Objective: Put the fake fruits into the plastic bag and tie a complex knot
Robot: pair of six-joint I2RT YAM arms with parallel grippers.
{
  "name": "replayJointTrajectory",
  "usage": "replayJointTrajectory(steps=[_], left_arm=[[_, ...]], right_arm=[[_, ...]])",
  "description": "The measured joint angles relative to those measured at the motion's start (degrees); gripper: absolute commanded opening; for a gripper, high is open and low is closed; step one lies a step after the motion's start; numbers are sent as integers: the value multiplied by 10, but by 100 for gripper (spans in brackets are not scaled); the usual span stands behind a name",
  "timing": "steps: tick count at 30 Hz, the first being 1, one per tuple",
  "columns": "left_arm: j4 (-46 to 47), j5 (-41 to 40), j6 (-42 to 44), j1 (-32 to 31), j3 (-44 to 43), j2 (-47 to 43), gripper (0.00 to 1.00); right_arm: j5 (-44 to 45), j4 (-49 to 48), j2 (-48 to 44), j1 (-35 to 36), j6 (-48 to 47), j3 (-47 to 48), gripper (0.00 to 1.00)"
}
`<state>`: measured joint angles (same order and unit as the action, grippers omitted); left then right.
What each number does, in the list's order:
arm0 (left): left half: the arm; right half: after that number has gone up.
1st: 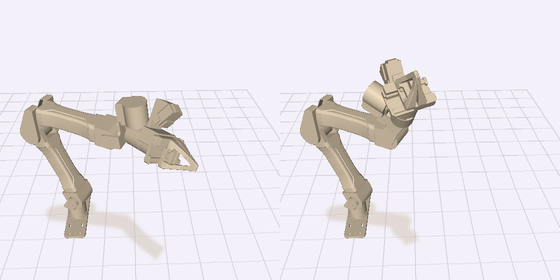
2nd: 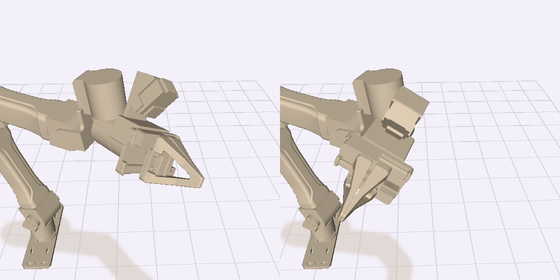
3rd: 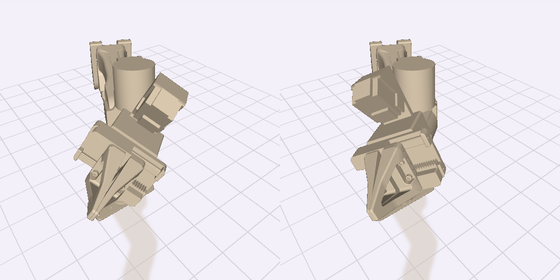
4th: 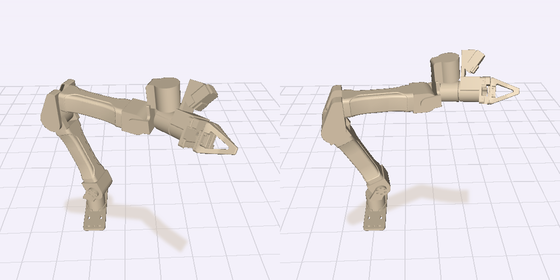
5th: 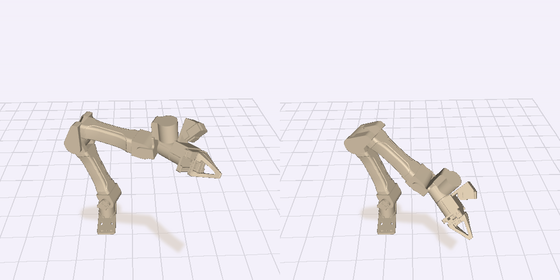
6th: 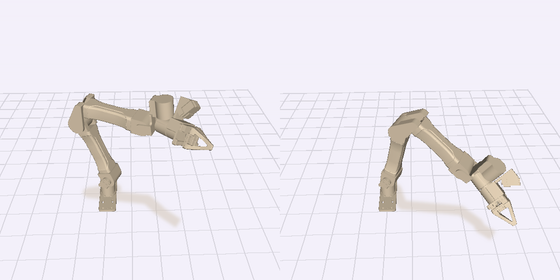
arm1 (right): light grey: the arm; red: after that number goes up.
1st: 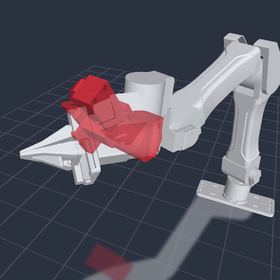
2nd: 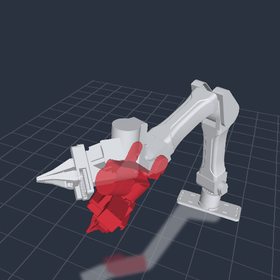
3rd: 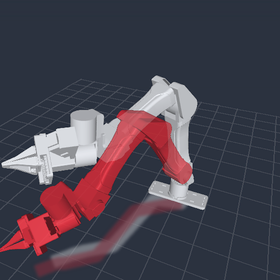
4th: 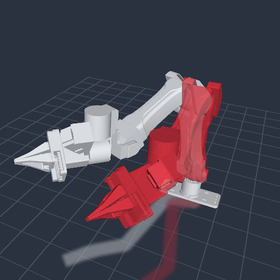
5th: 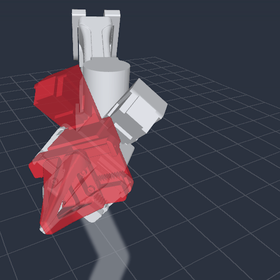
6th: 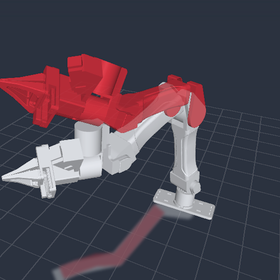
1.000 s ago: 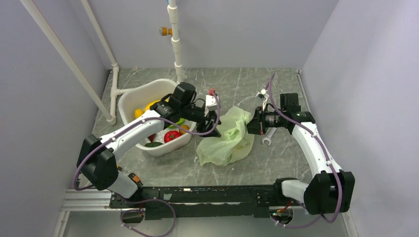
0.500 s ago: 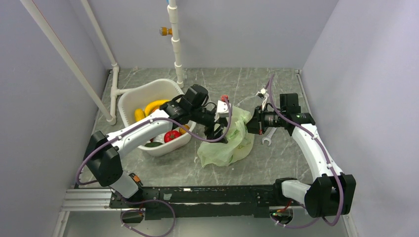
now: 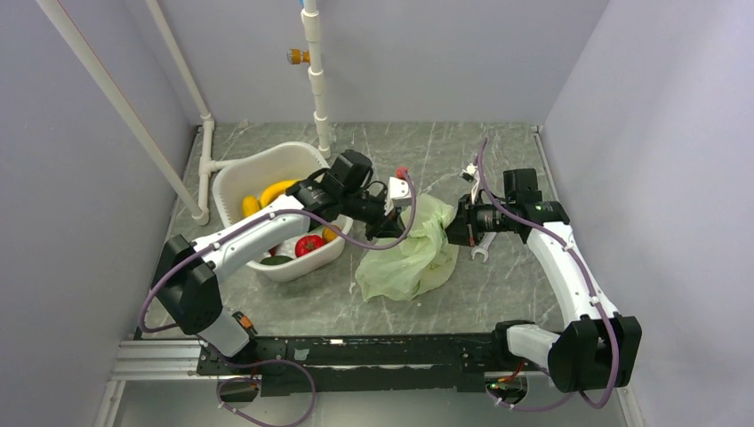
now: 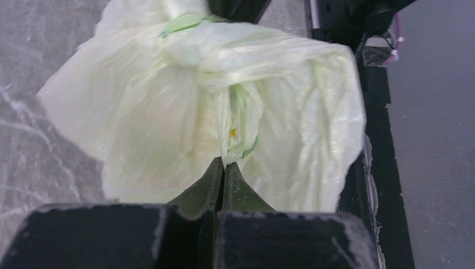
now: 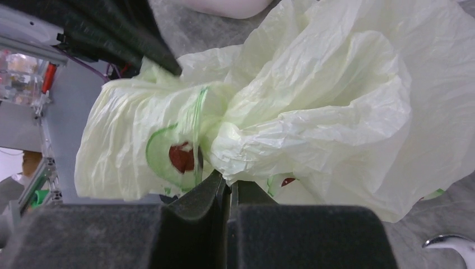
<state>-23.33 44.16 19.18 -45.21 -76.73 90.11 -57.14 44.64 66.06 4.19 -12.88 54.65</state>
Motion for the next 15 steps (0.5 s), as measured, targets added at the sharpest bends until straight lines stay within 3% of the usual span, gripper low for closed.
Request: replayJointTrajectory(steps=[15], left_arm=[[8, -41, -14, 59, 33, 1, 0]], right_arm=[[40, 171, 7, -82, -206, 54, 0]])
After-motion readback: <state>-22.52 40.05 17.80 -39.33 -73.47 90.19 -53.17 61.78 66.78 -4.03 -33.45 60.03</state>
